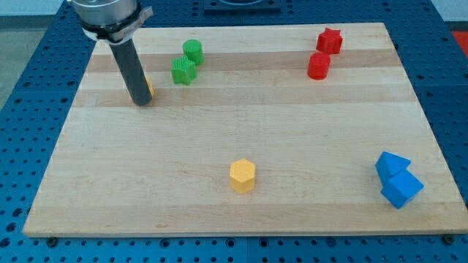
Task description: Point your arm to the blue triangle
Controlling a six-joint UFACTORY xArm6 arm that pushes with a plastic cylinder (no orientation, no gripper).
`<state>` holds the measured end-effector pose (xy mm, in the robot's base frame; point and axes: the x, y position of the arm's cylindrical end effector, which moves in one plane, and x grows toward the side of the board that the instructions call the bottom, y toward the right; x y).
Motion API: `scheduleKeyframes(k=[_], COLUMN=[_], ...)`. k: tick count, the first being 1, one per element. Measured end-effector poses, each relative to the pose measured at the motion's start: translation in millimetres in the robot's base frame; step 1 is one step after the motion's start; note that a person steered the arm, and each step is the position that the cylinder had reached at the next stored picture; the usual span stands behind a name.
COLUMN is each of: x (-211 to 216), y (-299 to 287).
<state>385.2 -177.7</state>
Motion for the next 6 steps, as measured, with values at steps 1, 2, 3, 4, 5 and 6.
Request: scheduleKeyframes(k=[1,2,3,4,5,6], x=[-14.3,-29.2,-44.5,-62.5,-75.7,-70.8], y=[0.1,0.5,-0.6,-0.6,-14.7,-34.0])
